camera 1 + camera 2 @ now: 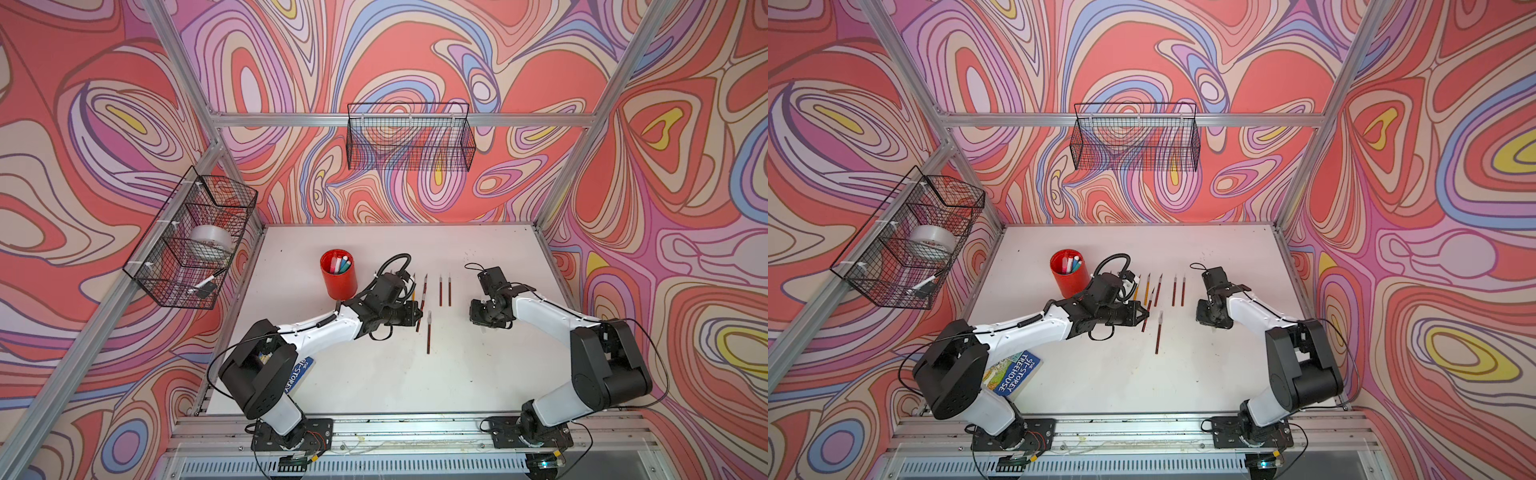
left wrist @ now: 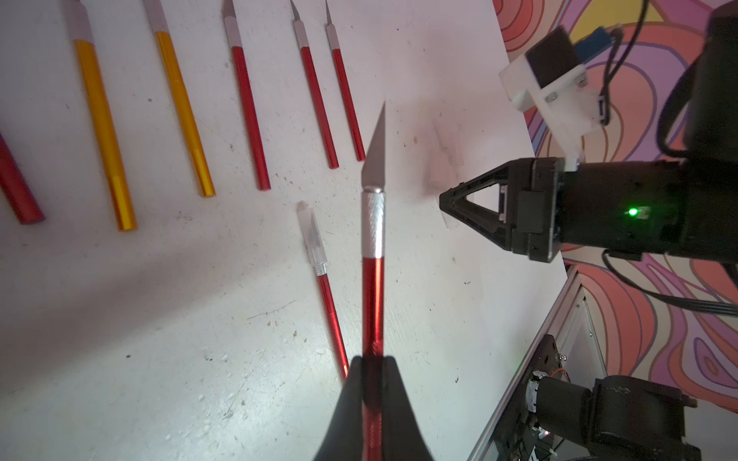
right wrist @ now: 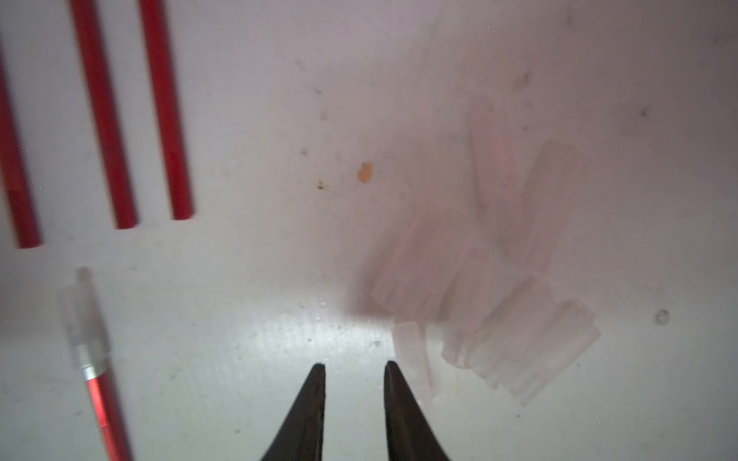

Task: Remove protective caps from carving knives
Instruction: Place the protective sleeve at the center of the board, then place the carving knife at the center of the board.

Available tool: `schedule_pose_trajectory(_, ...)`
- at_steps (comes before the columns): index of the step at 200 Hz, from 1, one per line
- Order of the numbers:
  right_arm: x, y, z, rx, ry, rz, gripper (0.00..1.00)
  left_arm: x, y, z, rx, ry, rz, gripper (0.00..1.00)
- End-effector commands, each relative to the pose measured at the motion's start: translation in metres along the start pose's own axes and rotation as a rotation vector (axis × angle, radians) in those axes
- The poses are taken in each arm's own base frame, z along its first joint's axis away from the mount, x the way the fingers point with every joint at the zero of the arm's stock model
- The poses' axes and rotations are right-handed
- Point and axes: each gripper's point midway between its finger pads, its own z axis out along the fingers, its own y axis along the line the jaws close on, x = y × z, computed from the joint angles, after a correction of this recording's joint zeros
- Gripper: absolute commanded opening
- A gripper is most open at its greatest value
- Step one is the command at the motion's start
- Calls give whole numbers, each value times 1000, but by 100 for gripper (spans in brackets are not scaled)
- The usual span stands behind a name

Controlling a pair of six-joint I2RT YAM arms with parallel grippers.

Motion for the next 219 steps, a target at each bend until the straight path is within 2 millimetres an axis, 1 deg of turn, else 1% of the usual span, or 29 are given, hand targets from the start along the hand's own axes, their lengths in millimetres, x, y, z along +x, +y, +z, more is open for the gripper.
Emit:
schedule_pose_trajectory(1, -29, 55, -42, -279, -93, 0, 28, -6, -5, -4, 7, -12, -7, 0)
schedule_pose_trajectory(11, -32, 71, -52, -370, -99, 19, 28, -7, -5, -5, 8, -14, -8, 0)
schedule_pose_trajectory(14, -31, 78, -55, -409, -92, 20, 28, -7, -6, -5, 10, -15, -8, 0)
schedule_pose_trajectory(24, -31, 91, -62, -486, -87, 26, 29, -7, -6, -5, 11, -16, -8, 0)
schedule_pose_trajectory(43, -28, 112, -74, -567, -96, 12, 33, -9, -7, -4, 12, -19, -7, 0)
schedule_pose_trajectory(60, -21, 134, -84, -631, -112, -34, 38, -10, -8, -4, 14, -19, -7, 0)
schedule_pose_trajectory(70, -15, 146, -86, -662, -102, -58, 40, -11, -9, -3, 17, -18, -7, 0)
schedule_pose_trajectory(81, -9, 157, -85, -681, -82, -70, 43, -13, -11, -4, 21, -22, -6, 0)
schedule_pose_trajectory(101, -2, 173, -78, -700, -62, -90, 43, -15, -13, -4, 25, -23, -5, 0)
schedule_pose_trajectory(119, 0, 184, -70, -708, -42, -102, 39, -15, -14, -5, 28, -25, -7, 0)
schedule_pose_trajectory(137, 1, 189, -60, -708, -20, -107, 36, -15, -15, -7, 30, -28, -8, 0)
schedule_pose_trajectory(168, -3, 191, -55, -698, -22, -103, 31, -16, -15, -10, 29, -36, -5, 0)
schedule_pose_trajectory(186, -4, 190, -55, -695, -28, -100, 20, -16, -15, -10, 28, -38, -4, 0)
schedule_pose_trajectory(211, -3, 191, -54, -696, -32, -96, 2, -16, -15, -9, 28, -36, -3, 0)
schedule_pose_trajectory(215, -4, 191, -54, -694, -33, -97, 0, -16, -14, -9, 27, -35, -5, 0)
schedule_pose_trajectory(219, -3, 191, -53, -694, -32, -95, 0, -16, -15, -8, 28, -34, -3, 0)
